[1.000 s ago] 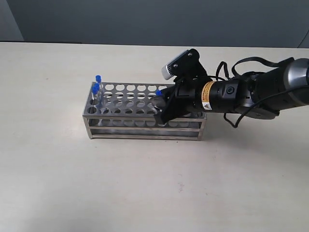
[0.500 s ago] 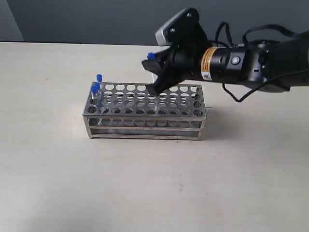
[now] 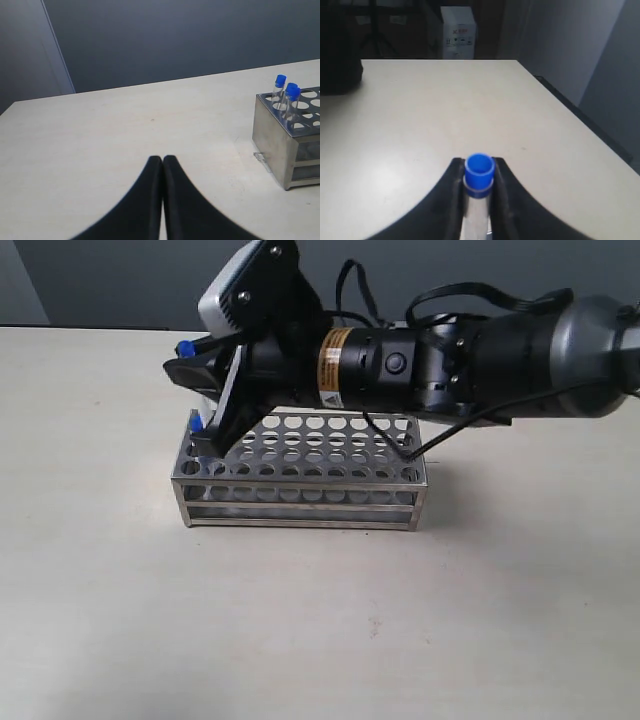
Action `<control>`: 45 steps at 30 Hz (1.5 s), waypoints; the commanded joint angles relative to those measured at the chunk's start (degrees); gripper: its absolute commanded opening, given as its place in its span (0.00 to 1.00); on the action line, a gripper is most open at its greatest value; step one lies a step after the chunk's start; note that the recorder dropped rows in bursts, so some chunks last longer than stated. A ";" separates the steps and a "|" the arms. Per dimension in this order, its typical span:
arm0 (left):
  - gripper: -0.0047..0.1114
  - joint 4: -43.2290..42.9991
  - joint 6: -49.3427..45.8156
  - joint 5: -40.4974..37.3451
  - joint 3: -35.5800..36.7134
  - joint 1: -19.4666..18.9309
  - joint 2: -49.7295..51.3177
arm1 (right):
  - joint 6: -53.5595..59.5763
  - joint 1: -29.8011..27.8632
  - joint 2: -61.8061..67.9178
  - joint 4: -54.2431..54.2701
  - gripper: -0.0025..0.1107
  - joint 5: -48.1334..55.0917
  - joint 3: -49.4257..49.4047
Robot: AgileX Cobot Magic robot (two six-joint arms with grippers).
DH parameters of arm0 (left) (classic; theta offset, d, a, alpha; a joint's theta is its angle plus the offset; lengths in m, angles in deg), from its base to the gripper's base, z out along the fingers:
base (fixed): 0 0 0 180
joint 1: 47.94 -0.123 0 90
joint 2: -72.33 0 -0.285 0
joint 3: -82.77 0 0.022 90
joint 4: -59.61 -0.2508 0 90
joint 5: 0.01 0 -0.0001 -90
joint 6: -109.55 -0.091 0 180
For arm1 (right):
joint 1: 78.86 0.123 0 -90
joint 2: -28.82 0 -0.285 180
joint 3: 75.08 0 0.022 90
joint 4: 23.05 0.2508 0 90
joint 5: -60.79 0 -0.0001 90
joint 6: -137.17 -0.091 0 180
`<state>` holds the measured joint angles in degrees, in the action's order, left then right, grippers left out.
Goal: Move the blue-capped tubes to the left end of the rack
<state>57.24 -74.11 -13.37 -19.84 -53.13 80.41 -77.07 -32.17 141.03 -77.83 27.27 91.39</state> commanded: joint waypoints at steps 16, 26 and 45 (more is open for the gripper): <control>0.05 -0.11 0.03 0.07 -0.18 0.16 -0.30 | -0.82 0.78 10.12 -0.37 0.03 -4.18 6.44; 0.05 -0.11 0.03 0.07 -0.18 0.16 -0.30 | -1.86 0.78 11.95 -0.37 0.03 -3.39 6.44; 0.05 -0.11 0.03 0.07 -0.18 0.16 -0.30 | -6.29 0.66 7.62 -0.63 0.21 7.39 6.44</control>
<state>57.24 -74.11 -13.37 -19.84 -53.13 80.41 -81.63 -31.30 153.99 -78.62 28.80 97.67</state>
